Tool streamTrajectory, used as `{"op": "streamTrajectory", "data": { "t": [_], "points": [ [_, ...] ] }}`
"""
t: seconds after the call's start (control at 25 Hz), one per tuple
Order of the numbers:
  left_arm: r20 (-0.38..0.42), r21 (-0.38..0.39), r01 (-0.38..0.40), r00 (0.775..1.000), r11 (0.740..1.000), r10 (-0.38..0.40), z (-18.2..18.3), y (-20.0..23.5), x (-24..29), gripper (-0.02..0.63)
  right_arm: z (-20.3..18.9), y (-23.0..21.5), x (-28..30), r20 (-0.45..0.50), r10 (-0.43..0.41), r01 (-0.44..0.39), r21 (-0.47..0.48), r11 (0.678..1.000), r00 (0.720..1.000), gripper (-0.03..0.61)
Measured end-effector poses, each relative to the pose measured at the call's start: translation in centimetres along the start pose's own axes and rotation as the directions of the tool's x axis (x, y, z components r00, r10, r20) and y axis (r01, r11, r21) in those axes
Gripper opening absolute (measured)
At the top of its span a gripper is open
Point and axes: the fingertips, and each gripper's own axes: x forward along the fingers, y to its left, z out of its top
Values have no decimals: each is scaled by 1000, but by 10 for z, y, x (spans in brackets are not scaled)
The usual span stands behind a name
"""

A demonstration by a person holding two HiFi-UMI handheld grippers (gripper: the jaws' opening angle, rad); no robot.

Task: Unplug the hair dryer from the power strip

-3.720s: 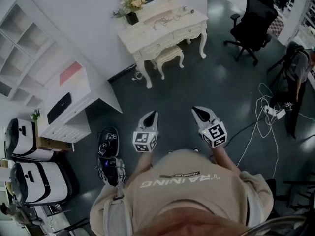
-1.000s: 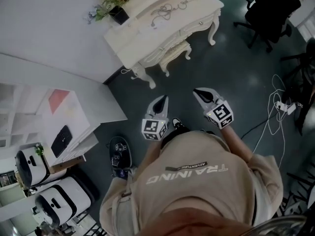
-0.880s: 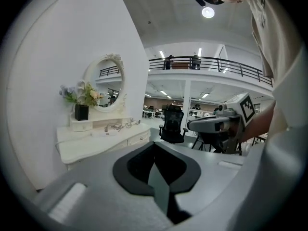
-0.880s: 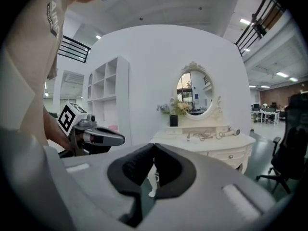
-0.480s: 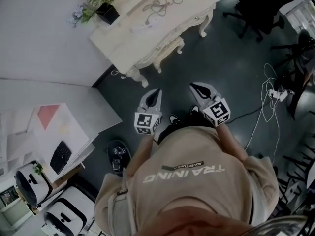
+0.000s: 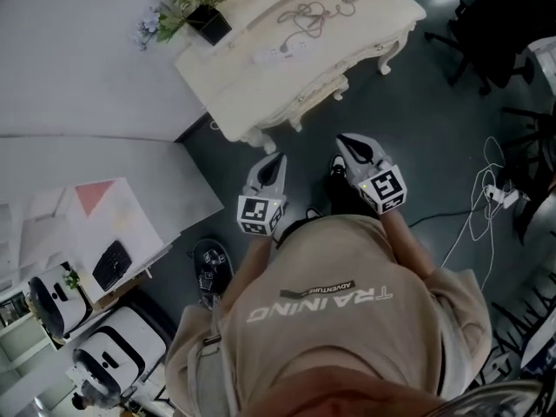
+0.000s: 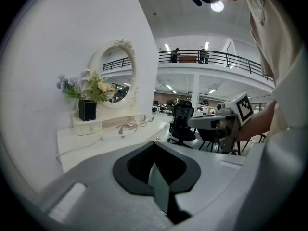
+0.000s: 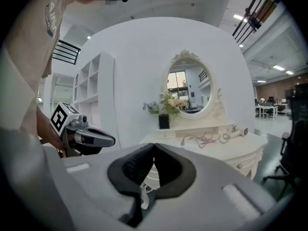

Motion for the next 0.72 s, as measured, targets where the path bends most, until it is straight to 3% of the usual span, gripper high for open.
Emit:
{"op": "streamTrajectory", "data": {
  "t": [0.28,0.48,0.72],
  "points": [
    [-17,42,-71,997,997,72,48,33,78,8,26,-82,64,24,97,-97,-11,995,995,3],
    [-7,-72,-74,997,995,73,74,45,143,8,33,-136,96,18,145,-145,2,989,989,3],
    [-24,-22,-120,993,993,119,90,59,183,8,26,-164,125,-12,218,-218,7,976,976,3]
  ]
}}
